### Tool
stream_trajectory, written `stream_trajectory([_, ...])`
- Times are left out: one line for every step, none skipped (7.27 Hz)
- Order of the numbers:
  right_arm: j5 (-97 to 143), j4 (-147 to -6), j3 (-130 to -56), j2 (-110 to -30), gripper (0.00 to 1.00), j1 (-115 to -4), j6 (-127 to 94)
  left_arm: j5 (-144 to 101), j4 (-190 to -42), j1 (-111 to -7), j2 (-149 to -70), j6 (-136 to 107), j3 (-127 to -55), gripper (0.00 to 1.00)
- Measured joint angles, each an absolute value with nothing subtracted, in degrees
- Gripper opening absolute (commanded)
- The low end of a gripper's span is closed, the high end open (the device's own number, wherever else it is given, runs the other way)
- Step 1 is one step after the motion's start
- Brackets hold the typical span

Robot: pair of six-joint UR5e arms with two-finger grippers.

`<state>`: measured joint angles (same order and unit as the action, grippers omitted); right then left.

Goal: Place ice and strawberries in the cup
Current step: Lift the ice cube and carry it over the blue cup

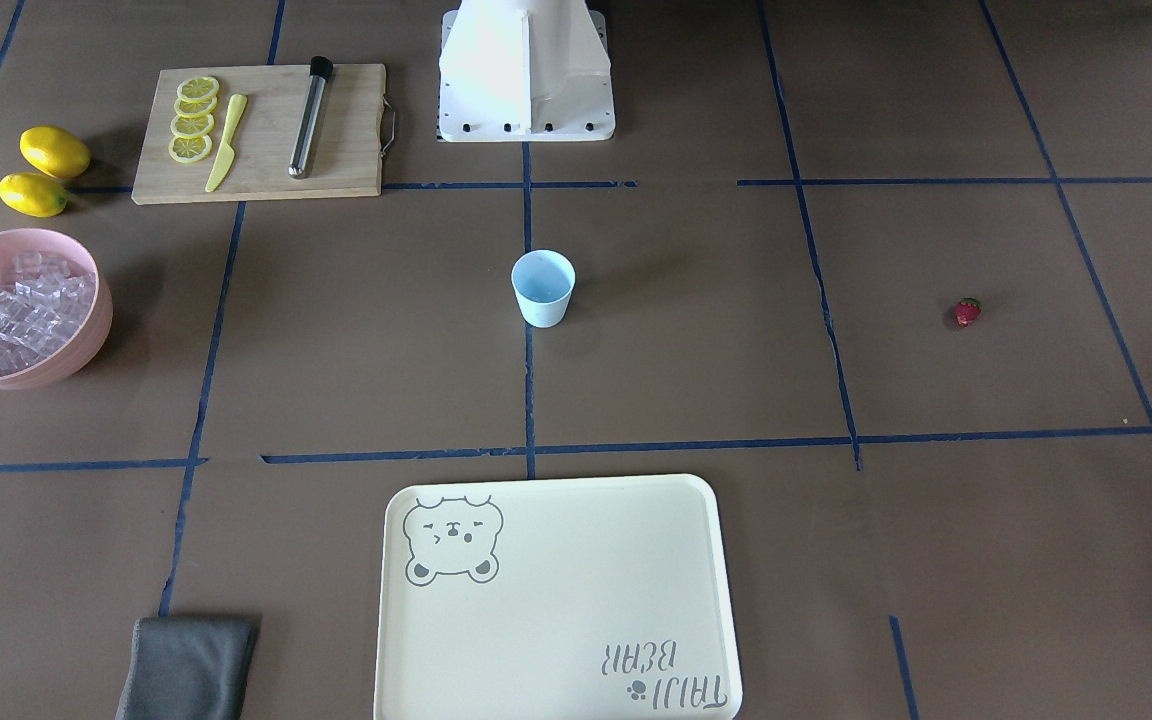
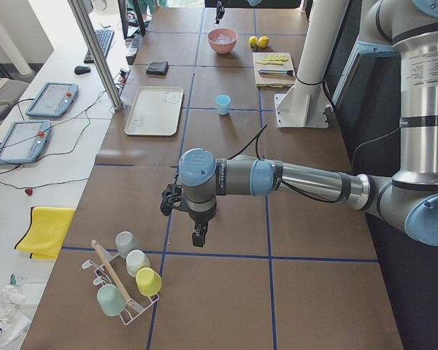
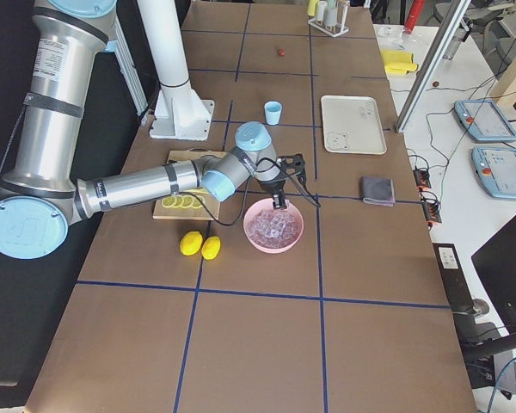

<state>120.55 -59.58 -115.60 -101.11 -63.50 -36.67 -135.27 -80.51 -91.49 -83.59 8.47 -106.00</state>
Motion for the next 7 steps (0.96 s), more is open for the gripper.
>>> stream_trajectory([120.53,-61.09,-115.48,-97.9,0.0,-62.28,-36.21,-136.35,-80.49,-91.49,-83.58,8.46,-105.98,1.0])
stream_trajectory([120.54,-65.24,-115.44,-93.11,0.0,-60.29,-36.33,-137.5,-80.45,-91.49,-83.58,8.43,-105.92,1.0])
stream_trajectory([120.43,-72.09,-115.43,-86.63,0.0,-57.91,-37.32,-138.05,-80.43,-91.49,-83.59,8.38,-105.89,1.0])
stream_trajectory([119.63,-78.65,-115.44,-80.07,0.0,-54.92,-39.77,-138.24,-80.43,-91.49,-83.61,8.36,-105.9,1.0])
stream_trajectory([117.53,-83.58,-115.4,-74.19,0.0,-50.99,-43.72,-138.3,-80.44,-91.47,-83.64,8.35,-105.9,1.0])
stream_trajectory([114.17,-87.73,-115.27,-68.66,0.0,-46.17,-48.66,-138.29,-80.46,-91.44,-83.66,8.35,-105.93,1.0])
stream_trajectory([110.0,-91.68,-114.84,-63.31,0.0,-41.18,-53.48,-138.18,-80.44,-91.44,-83.67,8.35,-105.94,1.0])
